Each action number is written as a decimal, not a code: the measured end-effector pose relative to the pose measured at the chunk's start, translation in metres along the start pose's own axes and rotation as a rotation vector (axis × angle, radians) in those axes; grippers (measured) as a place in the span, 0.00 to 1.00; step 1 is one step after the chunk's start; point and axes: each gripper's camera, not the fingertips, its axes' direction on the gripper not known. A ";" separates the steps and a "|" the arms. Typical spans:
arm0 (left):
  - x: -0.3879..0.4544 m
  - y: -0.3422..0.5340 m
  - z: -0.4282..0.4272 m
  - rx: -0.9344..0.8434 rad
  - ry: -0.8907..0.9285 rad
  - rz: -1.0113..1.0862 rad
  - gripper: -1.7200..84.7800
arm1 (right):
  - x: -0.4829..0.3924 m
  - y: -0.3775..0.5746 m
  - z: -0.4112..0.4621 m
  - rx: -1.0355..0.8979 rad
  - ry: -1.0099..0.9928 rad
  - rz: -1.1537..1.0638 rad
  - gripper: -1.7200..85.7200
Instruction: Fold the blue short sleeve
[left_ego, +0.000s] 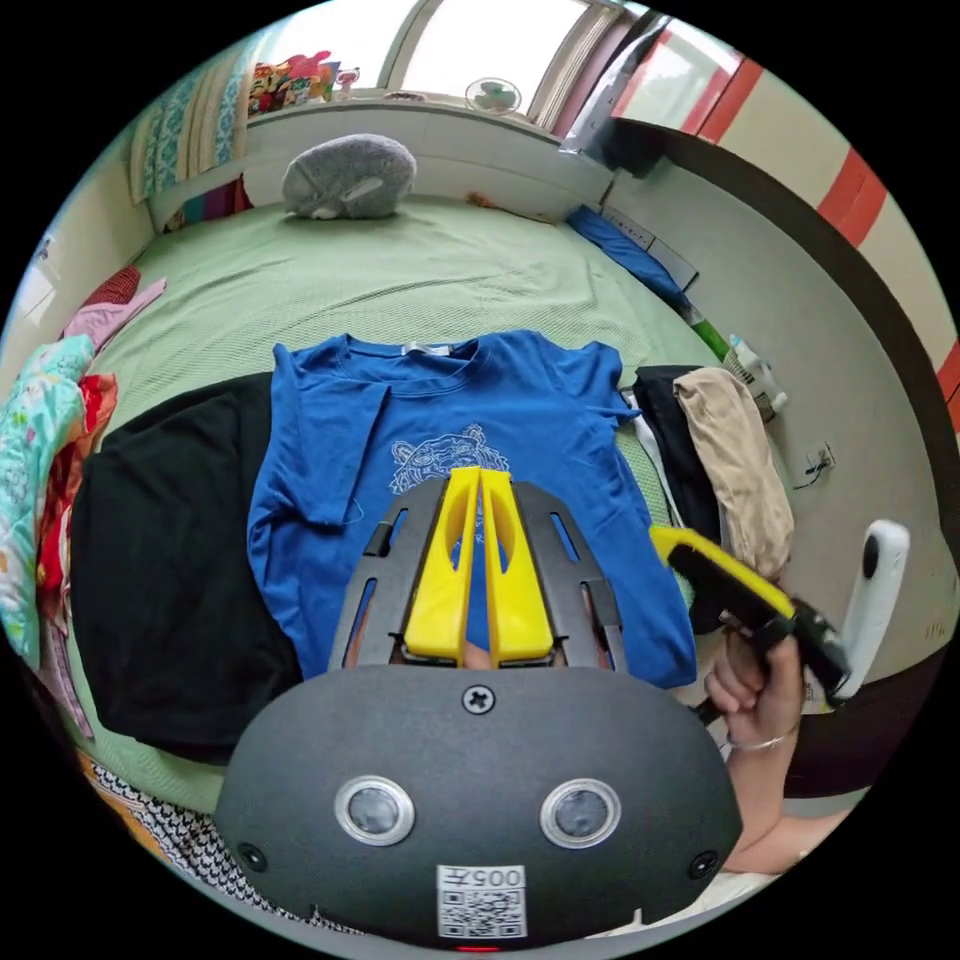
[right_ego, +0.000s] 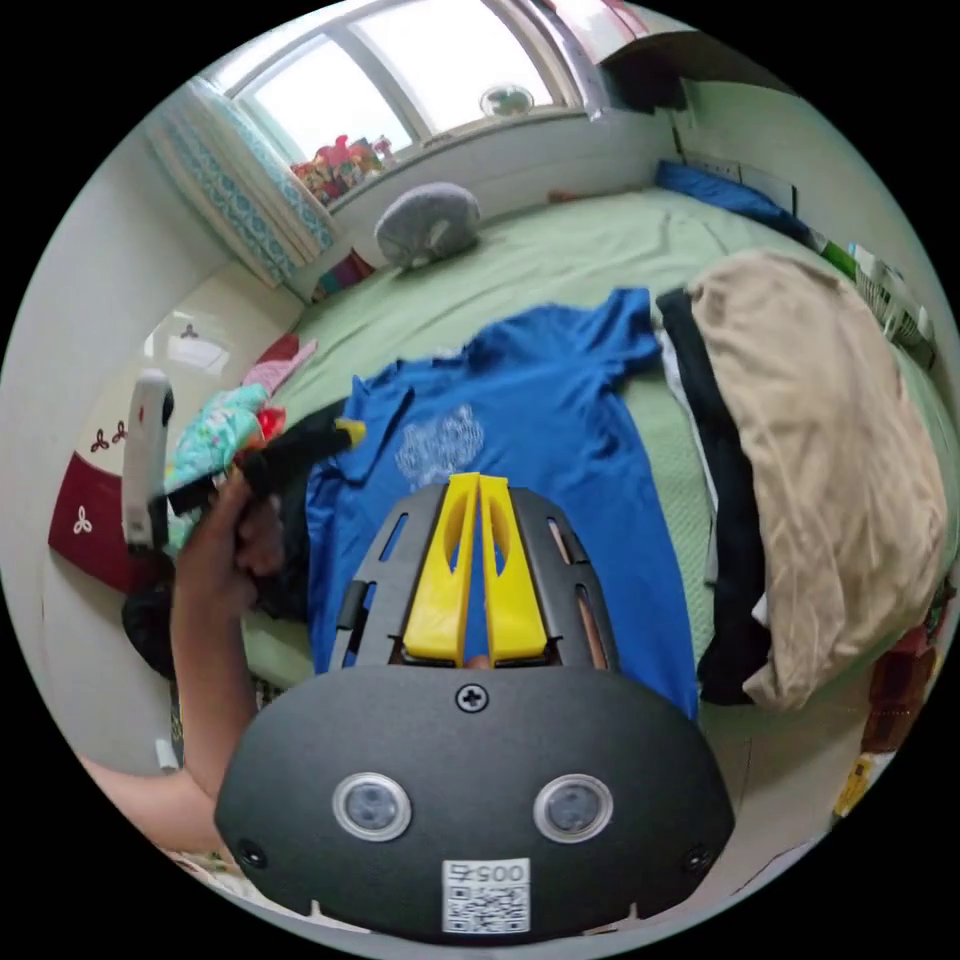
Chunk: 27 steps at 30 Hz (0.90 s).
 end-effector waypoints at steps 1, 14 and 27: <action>0.015 -0.002 0.001 -0.004 -0.005 0.020 0.01 | -0.001 -0.012 -0.011 0.054 -0.001 0.009 0.01; 0.137 -0.059 0.065 0.026 0.038 0.253 0.10 | 0.109 -0.040 -0.019 -0.082 0.107 0.340 0.01; 0.303 -0.194 0.169 -0.027 0.045 0.481 0.14 | 0.126 -0.028 -0.053 -0.032 0.262 0.340 0.01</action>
